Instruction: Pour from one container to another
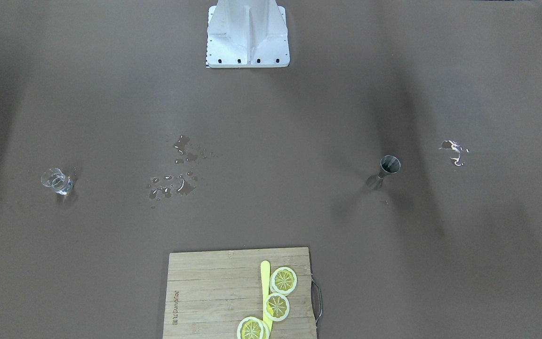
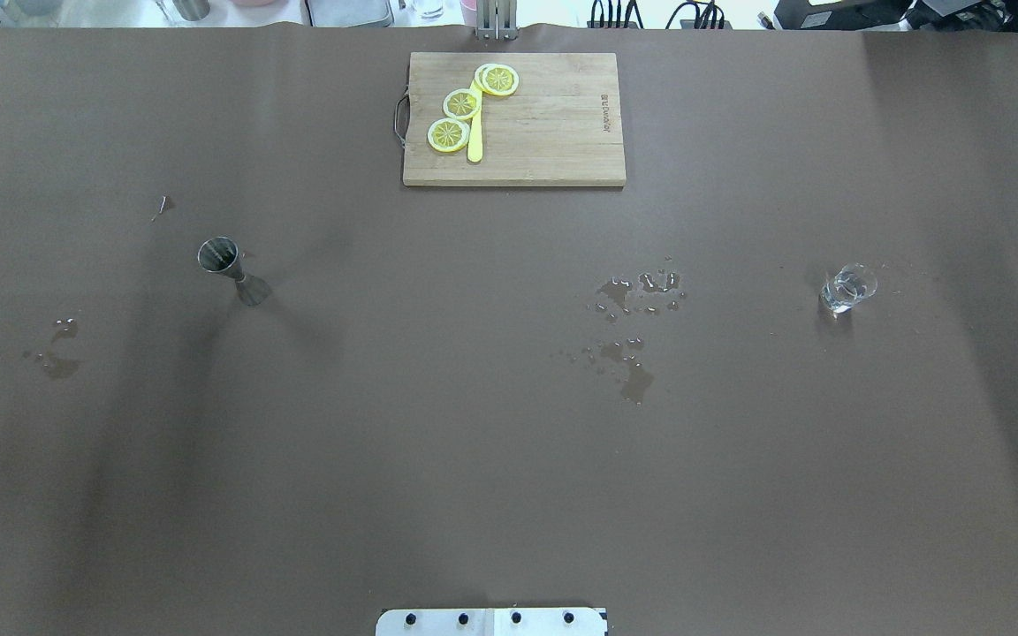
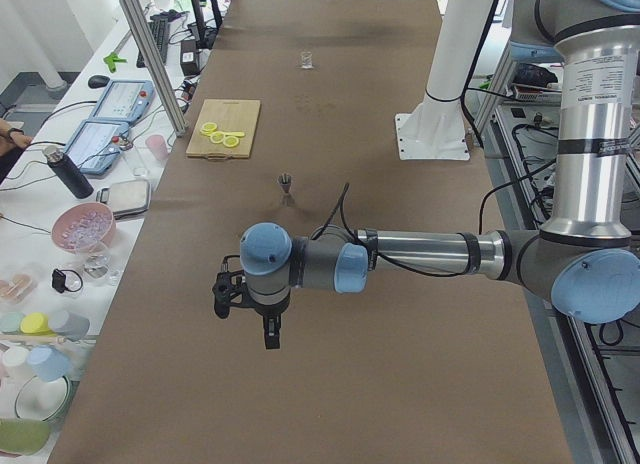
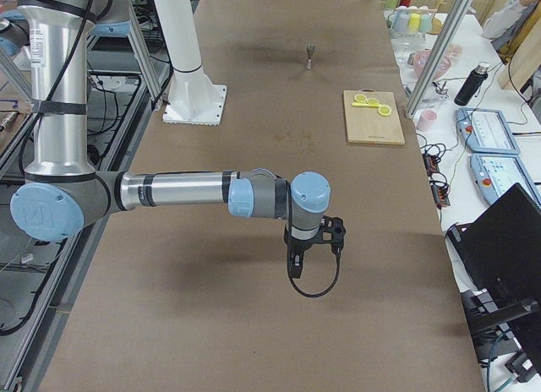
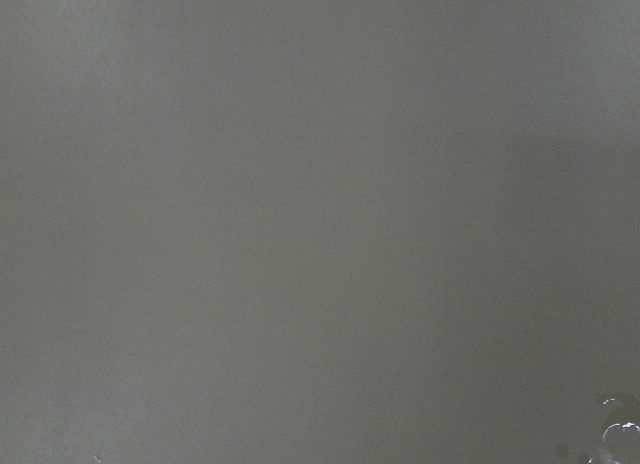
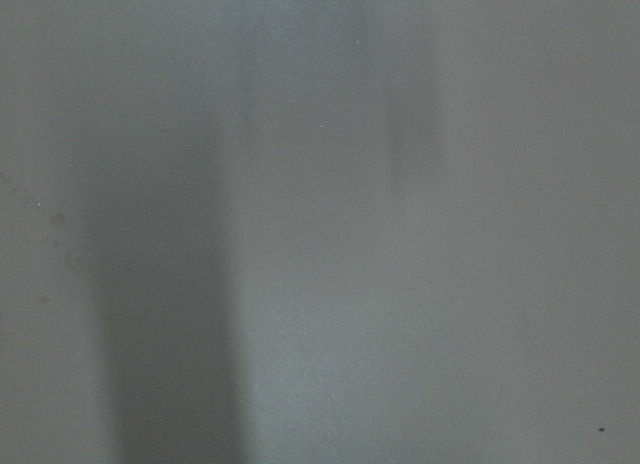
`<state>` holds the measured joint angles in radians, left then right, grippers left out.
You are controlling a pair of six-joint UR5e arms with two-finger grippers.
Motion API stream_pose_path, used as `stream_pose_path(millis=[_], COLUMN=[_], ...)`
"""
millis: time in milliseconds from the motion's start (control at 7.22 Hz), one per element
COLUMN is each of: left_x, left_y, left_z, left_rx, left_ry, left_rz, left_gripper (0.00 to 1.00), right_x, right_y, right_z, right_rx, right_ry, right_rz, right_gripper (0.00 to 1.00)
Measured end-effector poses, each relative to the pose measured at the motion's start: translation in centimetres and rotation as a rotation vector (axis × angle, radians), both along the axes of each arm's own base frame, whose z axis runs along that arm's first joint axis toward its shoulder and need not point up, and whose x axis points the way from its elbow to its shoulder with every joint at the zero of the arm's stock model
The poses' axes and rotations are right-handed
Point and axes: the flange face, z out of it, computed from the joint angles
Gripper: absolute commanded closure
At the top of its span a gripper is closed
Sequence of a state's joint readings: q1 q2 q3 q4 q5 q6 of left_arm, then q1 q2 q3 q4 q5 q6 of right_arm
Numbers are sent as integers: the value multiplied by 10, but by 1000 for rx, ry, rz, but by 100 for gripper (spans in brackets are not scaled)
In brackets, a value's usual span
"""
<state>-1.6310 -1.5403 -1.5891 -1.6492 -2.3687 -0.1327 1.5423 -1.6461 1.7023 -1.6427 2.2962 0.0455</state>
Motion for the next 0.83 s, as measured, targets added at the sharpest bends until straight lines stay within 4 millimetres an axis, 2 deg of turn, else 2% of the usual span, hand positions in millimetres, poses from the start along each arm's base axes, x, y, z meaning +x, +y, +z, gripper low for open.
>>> stream_pose_path(millis=[277, 415, 831], left_x=[-7, -8, -5], left_y=[1, -3, -15], left_z=[23, 25, 9], left_rx=[-14, -22, -69], left_ry=[-2, -6, -3], left_rz=[-5, -10, -82], left_gripper=[1, 1, 1], right_x=[0, 1, 2], right_y=[6, 7, 7], right_z=[7, 8, 9], right_rx=[-5, -5, -4], right_ry=[-4, -4, -3], right_rz=[2, 1, 1], right_gripper=[0, 0, 0])
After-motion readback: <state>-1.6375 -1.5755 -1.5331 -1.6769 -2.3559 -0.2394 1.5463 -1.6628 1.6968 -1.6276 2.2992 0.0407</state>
